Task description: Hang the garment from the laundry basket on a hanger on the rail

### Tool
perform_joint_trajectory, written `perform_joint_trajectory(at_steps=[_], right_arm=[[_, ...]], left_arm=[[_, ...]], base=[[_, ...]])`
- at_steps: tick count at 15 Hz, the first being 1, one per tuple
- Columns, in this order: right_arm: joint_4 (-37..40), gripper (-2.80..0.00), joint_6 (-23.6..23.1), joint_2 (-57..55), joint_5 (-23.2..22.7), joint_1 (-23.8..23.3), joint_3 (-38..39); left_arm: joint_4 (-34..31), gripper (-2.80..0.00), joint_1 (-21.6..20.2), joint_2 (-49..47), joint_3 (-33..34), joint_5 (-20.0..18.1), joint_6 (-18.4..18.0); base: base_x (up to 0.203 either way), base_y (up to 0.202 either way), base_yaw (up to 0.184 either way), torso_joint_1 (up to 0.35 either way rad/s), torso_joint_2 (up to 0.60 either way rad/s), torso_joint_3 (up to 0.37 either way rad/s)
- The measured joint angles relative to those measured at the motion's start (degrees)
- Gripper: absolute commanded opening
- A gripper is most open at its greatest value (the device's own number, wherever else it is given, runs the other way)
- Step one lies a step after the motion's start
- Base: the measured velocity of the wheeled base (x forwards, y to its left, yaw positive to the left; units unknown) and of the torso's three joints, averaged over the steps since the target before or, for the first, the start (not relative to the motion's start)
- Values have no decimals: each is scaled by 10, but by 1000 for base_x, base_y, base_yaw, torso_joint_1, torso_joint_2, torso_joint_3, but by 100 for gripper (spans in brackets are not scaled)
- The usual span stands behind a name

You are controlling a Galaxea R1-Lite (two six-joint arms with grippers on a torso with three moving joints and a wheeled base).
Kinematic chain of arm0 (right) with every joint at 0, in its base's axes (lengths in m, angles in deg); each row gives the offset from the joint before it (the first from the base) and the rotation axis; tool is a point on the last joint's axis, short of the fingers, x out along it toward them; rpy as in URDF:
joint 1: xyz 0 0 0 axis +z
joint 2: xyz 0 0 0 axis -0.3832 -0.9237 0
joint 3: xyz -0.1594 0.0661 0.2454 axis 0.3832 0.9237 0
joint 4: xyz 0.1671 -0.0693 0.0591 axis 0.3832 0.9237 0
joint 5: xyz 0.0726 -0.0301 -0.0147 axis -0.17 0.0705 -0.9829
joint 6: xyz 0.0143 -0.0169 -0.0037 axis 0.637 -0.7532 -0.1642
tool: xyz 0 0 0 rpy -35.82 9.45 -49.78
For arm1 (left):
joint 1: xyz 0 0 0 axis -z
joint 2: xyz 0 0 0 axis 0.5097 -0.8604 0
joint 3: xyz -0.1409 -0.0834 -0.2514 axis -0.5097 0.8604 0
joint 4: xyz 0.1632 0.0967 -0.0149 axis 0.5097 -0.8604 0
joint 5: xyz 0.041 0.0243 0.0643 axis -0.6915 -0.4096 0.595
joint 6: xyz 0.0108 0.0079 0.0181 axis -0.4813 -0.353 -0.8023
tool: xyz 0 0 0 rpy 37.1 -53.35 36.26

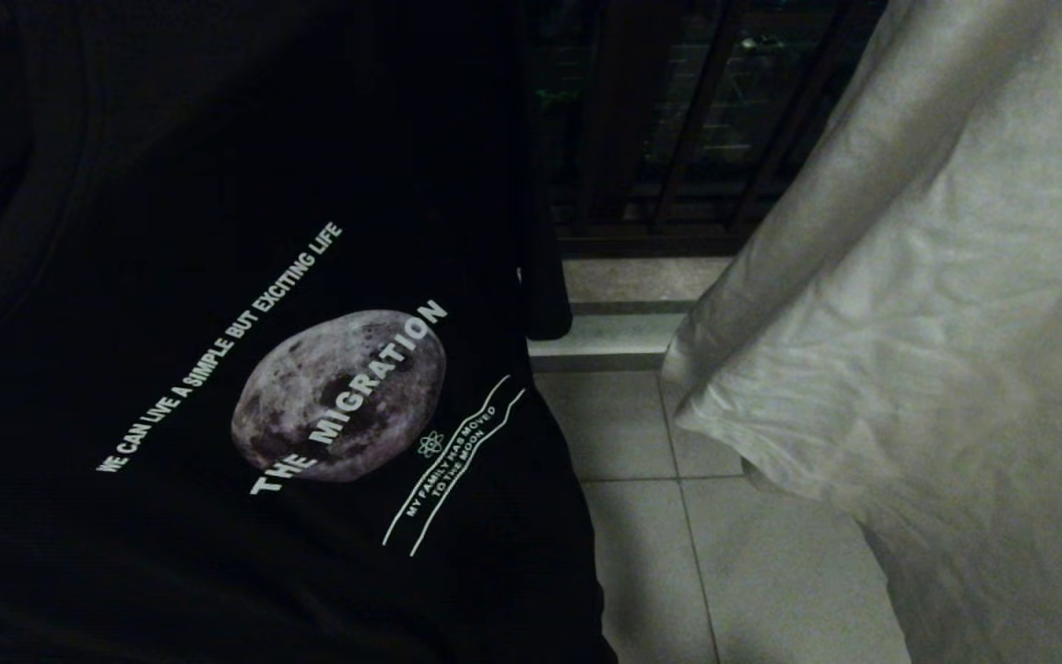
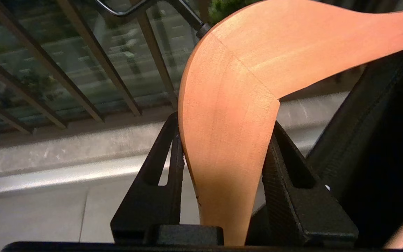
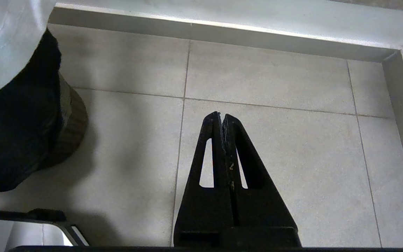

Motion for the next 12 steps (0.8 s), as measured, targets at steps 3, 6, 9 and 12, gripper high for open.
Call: perform_joint_trajectory(at_steps=[3,6,9,12], right_arm=[[0,-280,0,0,0,0,0],[0,-280,0,0,0,0,0],[-1,-280,0,0,0,0,0],[-1,-280,0,0,0,0,0]], left_arm=[[-3,-280,0,9,11,-1,1],[-4,-280,0,11,23,0,0],[-4,-280,0,15,25,0,-1],[-3,-280,0,21,37,0,-1]], base=[[0,0,0,0,0,0],[0,0,0,0,0,0],[0,0,0,0,0,0],[0,0,0,0,0,0]])
